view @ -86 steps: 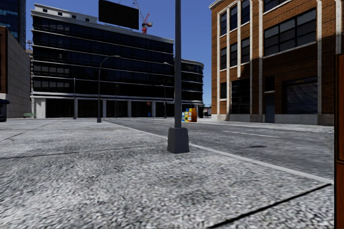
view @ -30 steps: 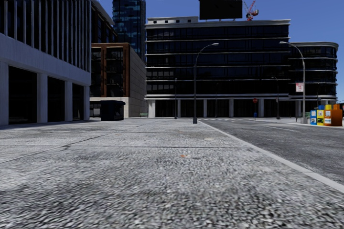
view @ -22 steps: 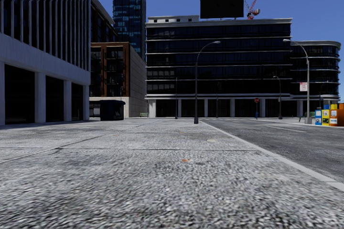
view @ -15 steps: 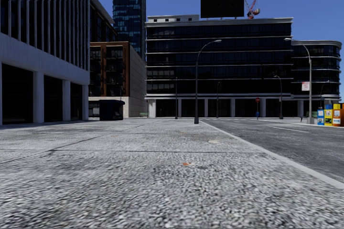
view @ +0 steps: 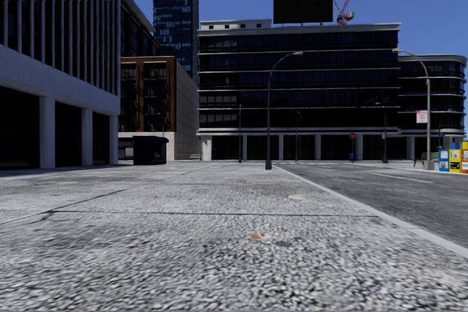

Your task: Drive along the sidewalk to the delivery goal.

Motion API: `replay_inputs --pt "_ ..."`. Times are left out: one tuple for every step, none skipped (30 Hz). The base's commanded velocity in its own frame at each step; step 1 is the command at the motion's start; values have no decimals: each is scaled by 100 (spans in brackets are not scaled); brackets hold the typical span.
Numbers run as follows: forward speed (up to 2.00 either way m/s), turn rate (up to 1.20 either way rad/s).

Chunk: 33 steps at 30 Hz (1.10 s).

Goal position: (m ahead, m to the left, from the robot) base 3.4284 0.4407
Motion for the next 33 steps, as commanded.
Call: replay_inputs --pt "98 0" --pt "100 0" --pt "102 0" --pt "104 0" --pt "107 0" --pt "136 0" --pt "140 0" --pt "140 0" --pt "146 0" --pt "149 0" --pt "151 0" --pt "151 0" --pt "151 0" --pt "152 0" --pt "152 0" --pt "152 0" --pt "152 0" --pt "152 0" --pt "152 0" --pt "152 0" --pt "152 0" --pt "152 0" --pt "152 0" --pt "159 0" --pt "167 0" --pt "167 0" --pt "182 0" --pt "198 0" --pt "198 0" --pt "199 0" --pt "199 0" --pt "199 0" --pt "200 0"
